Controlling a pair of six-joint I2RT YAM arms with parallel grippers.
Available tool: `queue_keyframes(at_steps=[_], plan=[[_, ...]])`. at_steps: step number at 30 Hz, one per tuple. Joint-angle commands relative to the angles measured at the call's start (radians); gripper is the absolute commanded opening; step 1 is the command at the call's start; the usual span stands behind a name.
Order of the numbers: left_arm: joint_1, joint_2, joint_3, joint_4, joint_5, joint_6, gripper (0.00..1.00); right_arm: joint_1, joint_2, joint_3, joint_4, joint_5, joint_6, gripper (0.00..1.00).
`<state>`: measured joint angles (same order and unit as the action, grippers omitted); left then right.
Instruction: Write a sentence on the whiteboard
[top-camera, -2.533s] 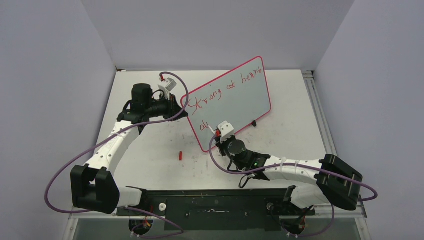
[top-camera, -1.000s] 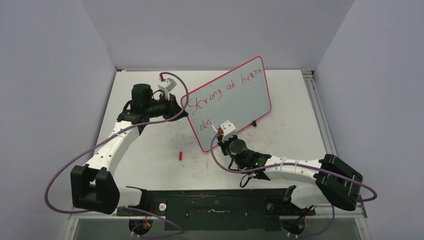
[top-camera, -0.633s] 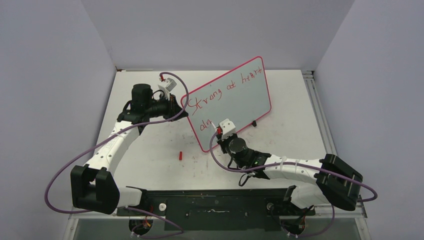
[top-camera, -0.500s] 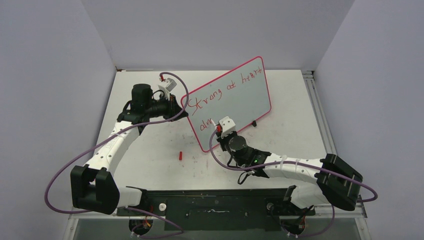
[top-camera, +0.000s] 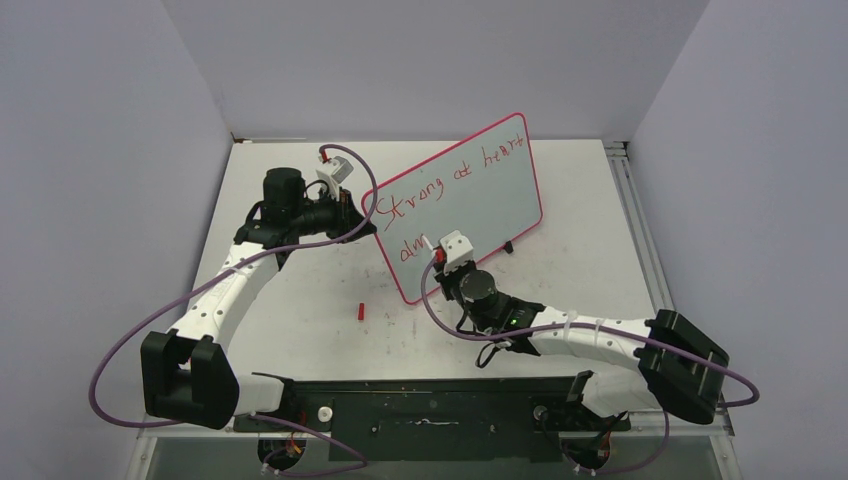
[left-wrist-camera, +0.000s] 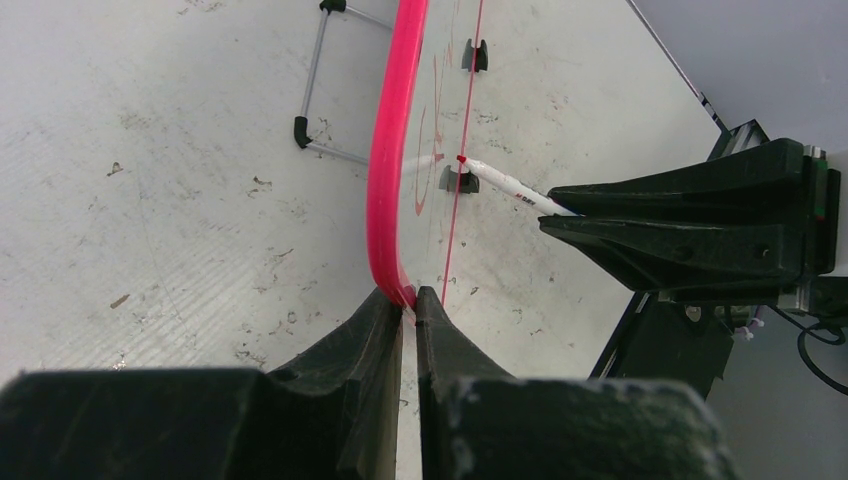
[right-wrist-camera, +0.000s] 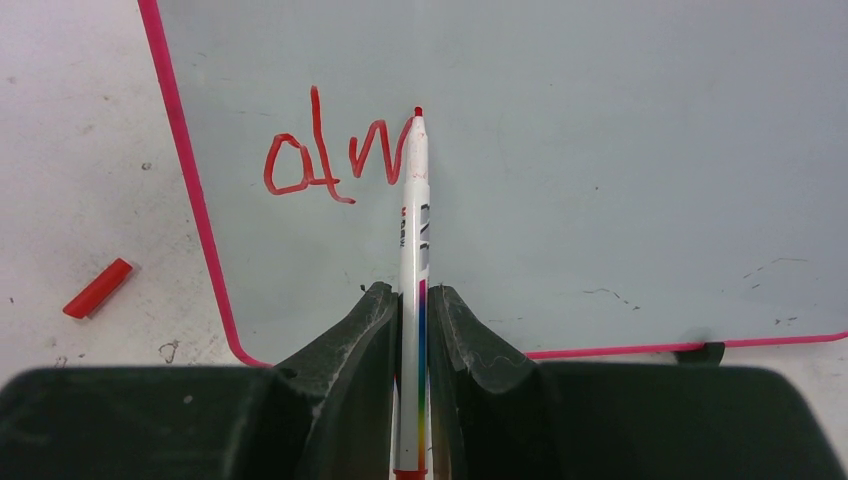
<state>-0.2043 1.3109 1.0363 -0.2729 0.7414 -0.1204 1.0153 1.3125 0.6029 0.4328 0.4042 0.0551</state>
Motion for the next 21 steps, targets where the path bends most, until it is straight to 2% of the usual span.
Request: queue_keyframes(at_steps=[1,21], plan=[[0.001,-0.036,0.007,0.045,0.022,0.002,0.00,0.007,-0.074,-0.005,0.021,0.029,-0.008,0.05],[0.001,-0.039,0.009,0.044,0.023,0.002,0.00,-0.030,-0.017,-0.020,0.036,0.003,0.004,0.05]])
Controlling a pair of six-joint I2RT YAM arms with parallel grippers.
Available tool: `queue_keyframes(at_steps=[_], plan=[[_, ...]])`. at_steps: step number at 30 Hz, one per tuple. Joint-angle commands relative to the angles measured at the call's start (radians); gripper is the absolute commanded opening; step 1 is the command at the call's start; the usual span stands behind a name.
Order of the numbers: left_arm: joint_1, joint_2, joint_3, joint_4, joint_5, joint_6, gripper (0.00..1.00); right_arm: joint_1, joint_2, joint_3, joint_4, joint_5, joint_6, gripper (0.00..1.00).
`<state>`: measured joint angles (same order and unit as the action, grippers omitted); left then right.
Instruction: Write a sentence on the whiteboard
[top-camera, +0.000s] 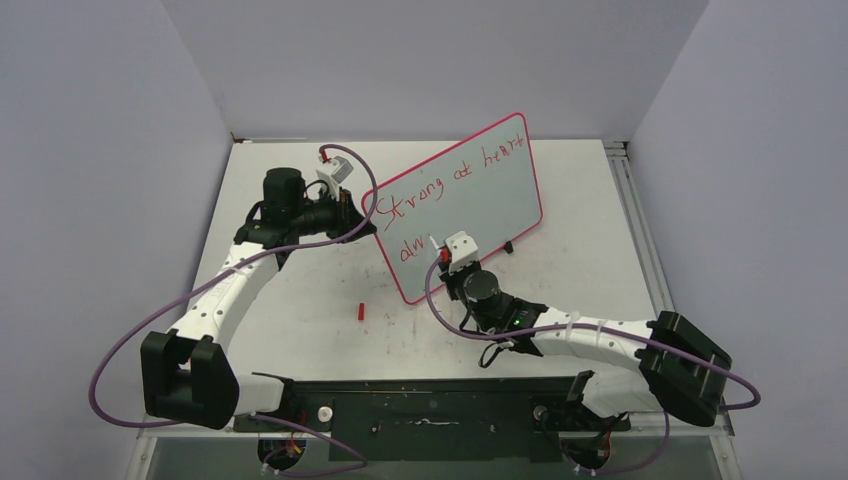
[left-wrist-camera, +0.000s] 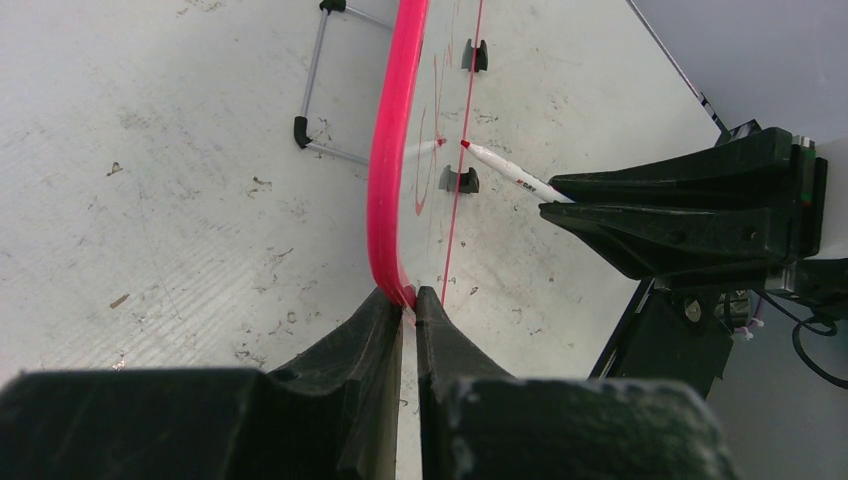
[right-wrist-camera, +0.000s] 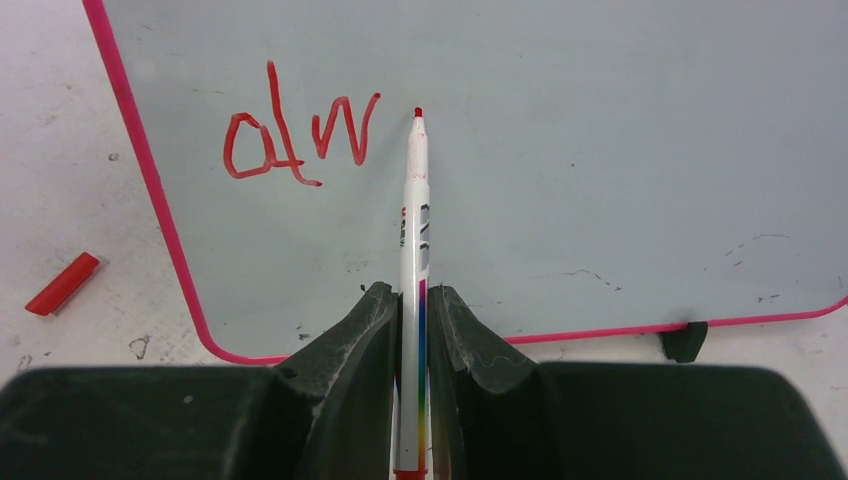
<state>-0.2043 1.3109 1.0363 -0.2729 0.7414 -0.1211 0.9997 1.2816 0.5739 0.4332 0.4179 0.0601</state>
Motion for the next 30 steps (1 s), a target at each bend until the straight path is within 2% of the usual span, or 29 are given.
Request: queue_keyframes(at_steps=[1,30], plan=[[0.000,-0.039,0.009,0.045,0.023,0.003,0.00,-0.019,0.016,0.010,0.036,-0.015,-0.002,0.05],[0.000,-0.039,0.009,0.045,0.025,0.003,0.00,-0.008,0.042,0.003,0.043,-0.065,-0.034,0.05]])
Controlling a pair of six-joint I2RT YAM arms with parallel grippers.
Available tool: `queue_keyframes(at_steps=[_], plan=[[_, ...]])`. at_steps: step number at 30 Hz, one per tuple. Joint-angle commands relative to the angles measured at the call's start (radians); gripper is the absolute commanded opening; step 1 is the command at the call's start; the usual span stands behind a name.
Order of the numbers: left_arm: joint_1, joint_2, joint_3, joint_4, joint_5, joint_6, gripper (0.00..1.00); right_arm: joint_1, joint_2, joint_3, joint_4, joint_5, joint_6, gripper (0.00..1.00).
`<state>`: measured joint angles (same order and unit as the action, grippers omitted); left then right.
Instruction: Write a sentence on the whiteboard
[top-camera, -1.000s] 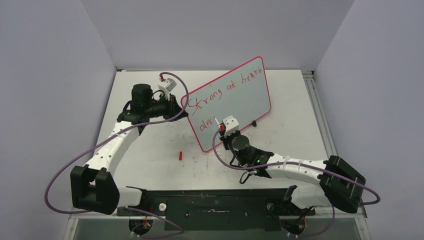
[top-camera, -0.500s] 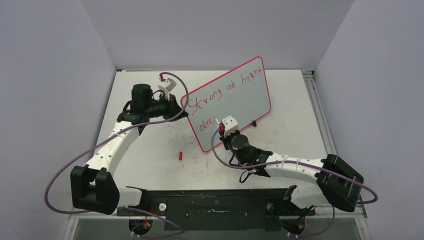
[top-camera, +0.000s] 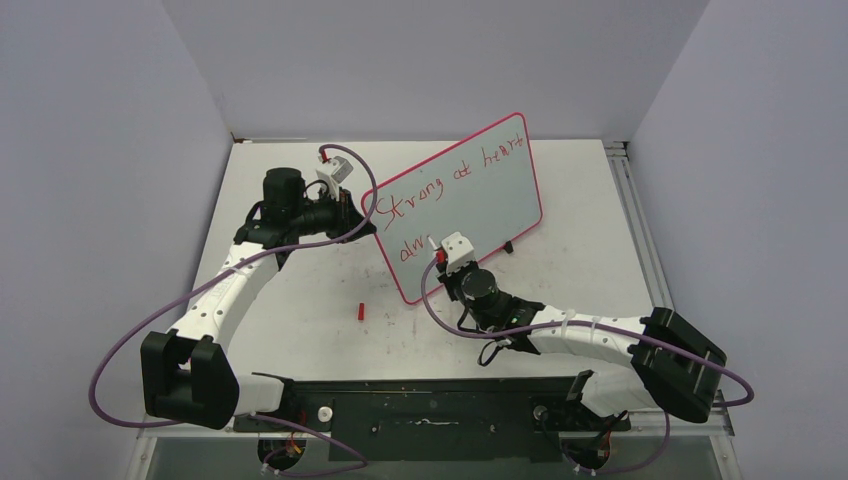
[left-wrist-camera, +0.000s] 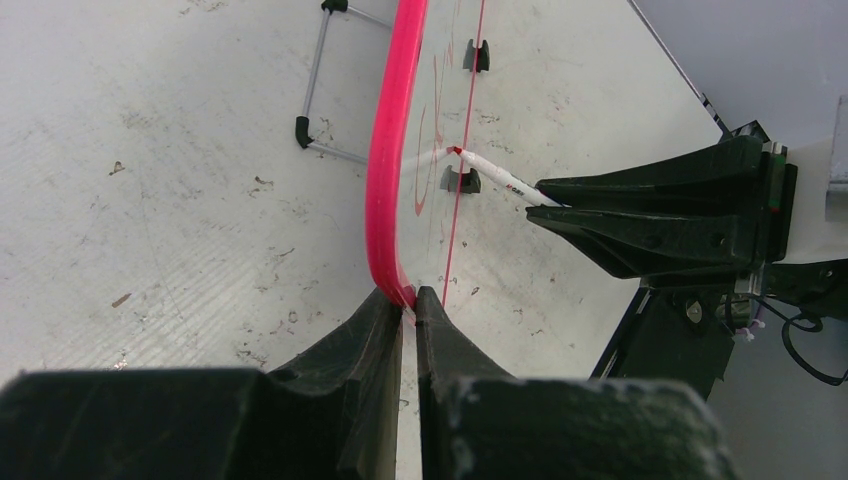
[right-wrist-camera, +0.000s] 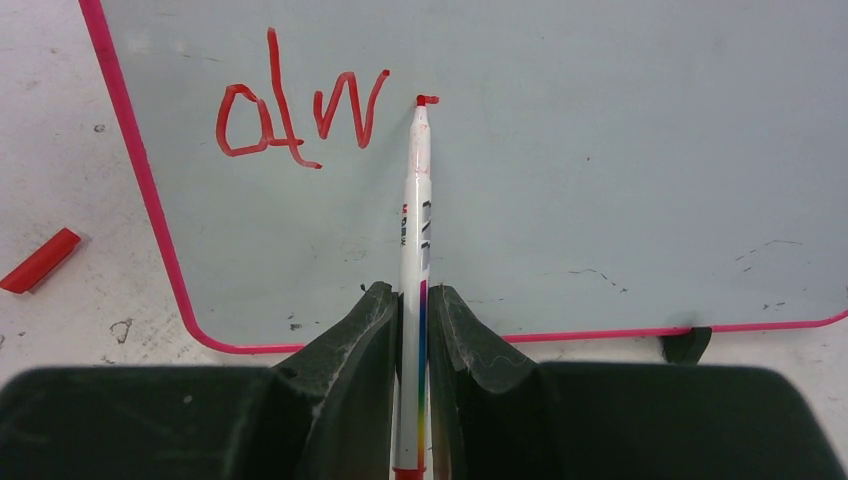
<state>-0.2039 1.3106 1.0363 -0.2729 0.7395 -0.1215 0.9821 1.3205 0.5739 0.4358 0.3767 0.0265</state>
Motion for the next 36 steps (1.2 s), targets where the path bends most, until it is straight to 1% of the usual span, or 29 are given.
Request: queue_keyframes(at_steps=[1,10,16,23,36], plan=[[0.001,-0.039,0.010,0.045,0.027,0.003,0.00,0.011,0.004,0.000,0.039,-0.025,0.002,0.05],[0.000,-0.039,0.010,0.044,0.027,0.003,0.00,0.021,-0.010,-0.034,0.028,-0.014,0.027,0.05],[0.000,-0.039,0.009,0.044,0.027,0.003,0.00,0.021,-0.014,-0.042,0.018,0.022,0.037,0.05],[0.000,-0.039,0.009,0.045,0.028,0.003,0.00,0.021,-0.007,-0.017,0.021,0.052,0.028,0.05],[0.000,-0.040,0.010,0.044,0.028,0.003,0.00,0.012,0.018,0.034,0.036,0.058,-0.015,0.05]])
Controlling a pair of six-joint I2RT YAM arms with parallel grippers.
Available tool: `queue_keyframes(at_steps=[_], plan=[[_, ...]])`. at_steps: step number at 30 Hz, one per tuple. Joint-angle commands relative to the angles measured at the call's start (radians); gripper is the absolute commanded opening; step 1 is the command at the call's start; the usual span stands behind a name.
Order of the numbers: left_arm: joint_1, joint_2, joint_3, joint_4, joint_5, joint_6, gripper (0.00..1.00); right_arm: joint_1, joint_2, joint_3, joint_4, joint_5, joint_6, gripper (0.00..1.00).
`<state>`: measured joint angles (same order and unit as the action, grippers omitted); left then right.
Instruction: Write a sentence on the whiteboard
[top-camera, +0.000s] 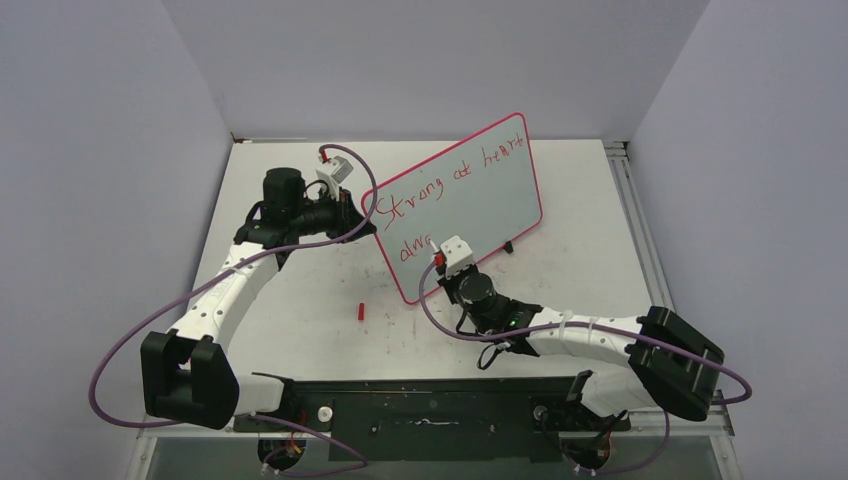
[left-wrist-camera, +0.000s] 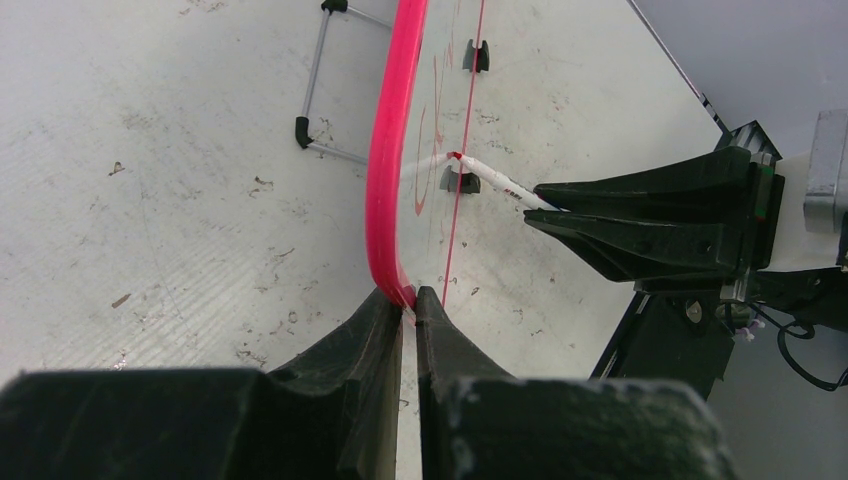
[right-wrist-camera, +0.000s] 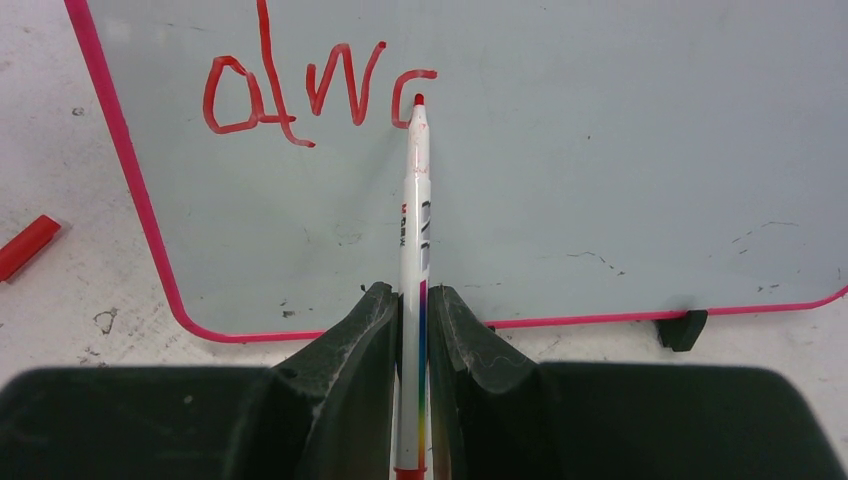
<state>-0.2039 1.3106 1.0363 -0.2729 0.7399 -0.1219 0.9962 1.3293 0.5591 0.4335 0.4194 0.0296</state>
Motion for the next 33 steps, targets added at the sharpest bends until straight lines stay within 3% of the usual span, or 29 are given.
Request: queue_keyframes(at_steps=[1,33], plan=[[0.000,-0.040,0.009,0.045,0.028,0.004,0.00,-0.003,0.010,0.051,0.038,0.015,-0.020,0.05],[0.000,-0.040,0.007,0.046,0.029,0.003,0.00,-0.004,-0.007,-0.017,0.028,0.020,0.038,0.05]])
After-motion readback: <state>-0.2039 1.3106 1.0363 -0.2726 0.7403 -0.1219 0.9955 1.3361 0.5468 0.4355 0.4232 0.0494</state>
